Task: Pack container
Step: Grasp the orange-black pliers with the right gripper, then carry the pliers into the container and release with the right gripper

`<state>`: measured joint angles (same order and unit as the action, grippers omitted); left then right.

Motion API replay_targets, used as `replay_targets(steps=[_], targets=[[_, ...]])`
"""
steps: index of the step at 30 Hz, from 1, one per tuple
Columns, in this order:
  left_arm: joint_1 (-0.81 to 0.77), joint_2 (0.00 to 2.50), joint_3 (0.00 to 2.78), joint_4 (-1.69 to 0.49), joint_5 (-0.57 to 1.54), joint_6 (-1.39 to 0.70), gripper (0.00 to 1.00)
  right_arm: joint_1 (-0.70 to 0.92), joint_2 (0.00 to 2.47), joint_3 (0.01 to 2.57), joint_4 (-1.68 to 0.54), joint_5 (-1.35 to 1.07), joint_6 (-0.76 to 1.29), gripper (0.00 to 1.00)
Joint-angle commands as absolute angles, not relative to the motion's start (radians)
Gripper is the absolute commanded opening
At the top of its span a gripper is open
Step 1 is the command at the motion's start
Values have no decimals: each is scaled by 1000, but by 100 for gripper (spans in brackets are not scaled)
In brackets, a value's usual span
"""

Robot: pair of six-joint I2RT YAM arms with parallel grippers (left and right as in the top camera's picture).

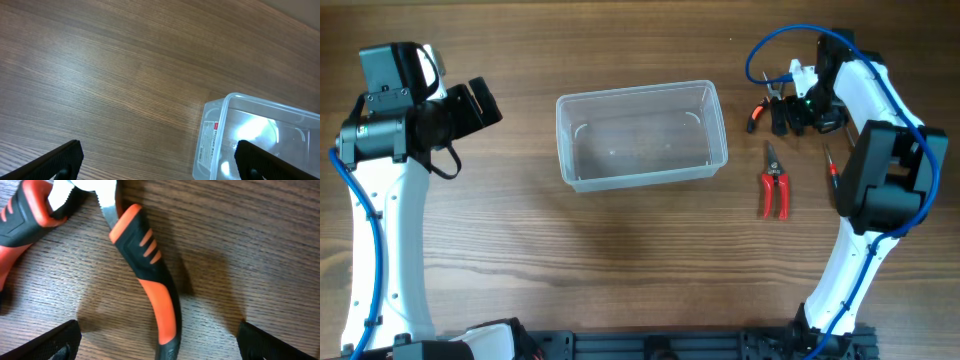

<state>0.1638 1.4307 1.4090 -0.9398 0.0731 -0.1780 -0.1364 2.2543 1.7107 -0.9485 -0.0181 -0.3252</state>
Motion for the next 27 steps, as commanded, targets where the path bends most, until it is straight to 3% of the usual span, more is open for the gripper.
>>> replay_targets(steps=[1, 12, 19, 27], targets=[[168, 1431, 1407, -941, 77, -191, 100, -152, 2300, 1710, -941, -50, -347, 100], [168, 1431, 1406, -986, 77, -191, 100, -149, 2300, 1709, -864, -152, -501, 99], [164, 1431, 1406, -1018, 77, -191, 100, -149, 2300, 1709, -831, -212, -601, 91], [152, 1431, 1407, -1019, 78, -192, 100, -149, 2300, 1709, -831, -172, -594, 55]])
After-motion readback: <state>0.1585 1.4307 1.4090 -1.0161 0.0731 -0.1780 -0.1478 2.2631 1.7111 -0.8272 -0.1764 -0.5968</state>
